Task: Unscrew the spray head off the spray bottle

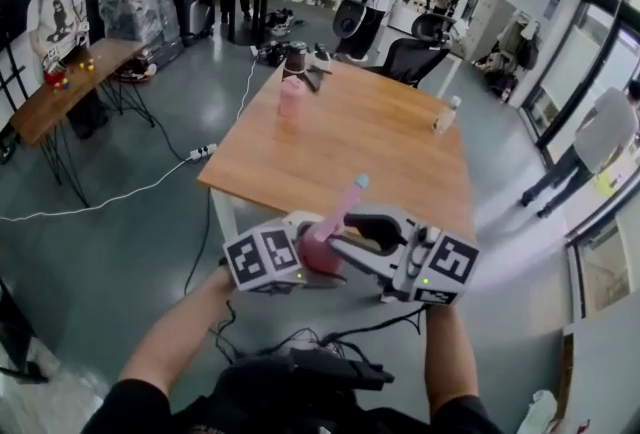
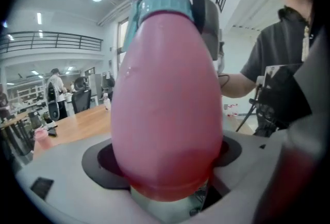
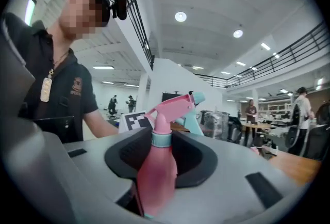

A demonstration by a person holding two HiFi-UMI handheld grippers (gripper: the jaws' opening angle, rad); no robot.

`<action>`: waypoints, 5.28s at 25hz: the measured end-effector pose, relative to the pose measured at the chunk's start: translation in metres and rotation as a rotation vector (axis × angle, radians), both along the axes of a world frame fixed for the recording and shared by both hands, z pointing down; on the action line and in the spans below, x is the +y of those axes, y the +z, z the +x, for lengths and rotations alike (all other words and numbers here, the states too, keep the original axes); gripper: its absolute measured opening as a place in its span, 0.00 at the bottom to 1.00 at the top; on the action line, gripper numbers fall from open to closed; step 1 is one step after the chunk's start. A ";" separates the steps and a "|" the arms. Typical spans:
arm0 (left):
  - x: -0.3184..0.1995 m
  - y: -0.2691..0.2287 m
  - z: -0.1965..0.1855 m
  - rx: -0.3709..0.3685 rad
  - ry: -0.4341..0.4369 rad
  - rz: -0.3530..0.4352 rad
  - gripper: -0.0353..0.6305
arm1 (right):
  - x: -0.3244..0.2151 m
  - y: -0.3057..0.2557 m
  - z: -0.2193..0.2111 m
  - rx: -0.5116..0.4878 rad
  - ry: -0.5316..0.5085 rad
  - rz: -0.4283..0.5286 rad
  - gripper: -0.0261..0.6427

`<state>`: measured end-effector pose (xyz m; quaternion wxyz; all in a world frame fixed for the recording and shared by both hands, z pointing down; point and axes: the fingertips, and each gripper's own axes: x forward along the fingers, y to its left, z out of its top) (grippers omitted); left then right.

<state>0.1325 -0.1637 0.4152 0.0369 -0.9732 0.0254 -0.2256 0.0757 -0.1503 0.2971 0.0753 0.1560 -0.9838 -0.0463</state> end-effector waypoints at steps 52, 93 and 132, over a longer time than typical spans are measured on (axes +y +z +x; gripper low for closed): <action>-0.014 0.015 -0.013 0.042 -0.090 -0.065 0.69 | -0.015 0.014 -0.009 -0.028 0.016 -0.022 0.27; -0.020 0.021 -0.028 0.009 -0.112 -0.036 0.69 | -0.019 0.023 -0.022 -0.050 0.034 -0.068 0.26; -0.085 0.044 -0.052 -0.057 -0.451 -0.073 0.69 | -0.028 0.011 0.014 -0.119 0.371 -0.054 0.05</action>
